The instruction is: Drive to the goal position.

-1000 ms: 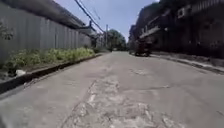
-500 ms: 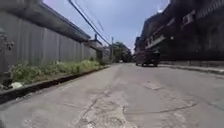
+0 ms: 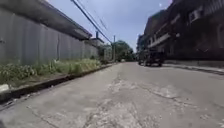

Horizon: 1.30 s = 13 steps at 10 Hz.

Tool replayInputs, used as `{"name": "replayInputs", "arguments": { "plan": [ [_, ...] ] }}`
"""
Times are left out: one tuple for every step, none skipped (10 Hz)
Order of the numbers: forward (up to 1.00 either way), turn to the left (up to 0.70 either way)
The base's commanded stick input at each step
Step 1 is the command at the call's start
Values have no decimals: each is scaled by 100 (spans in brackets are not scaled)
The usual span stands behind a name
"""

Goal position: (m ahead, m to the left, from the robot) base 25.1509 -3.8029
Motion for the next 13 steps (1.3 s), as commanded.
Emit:
{"name": "replayInputs", "arguments": {
  "plan": [
    [100,1],
    [100,1],
    [100,1],
    [100,1],
    [100,1],
    [100,1],
    [100,1],
    [100,-2],
    [100,-8],
    [100,-22],
    [100,-39],
    [100,-39],
    [100,-39]
  ]
}}
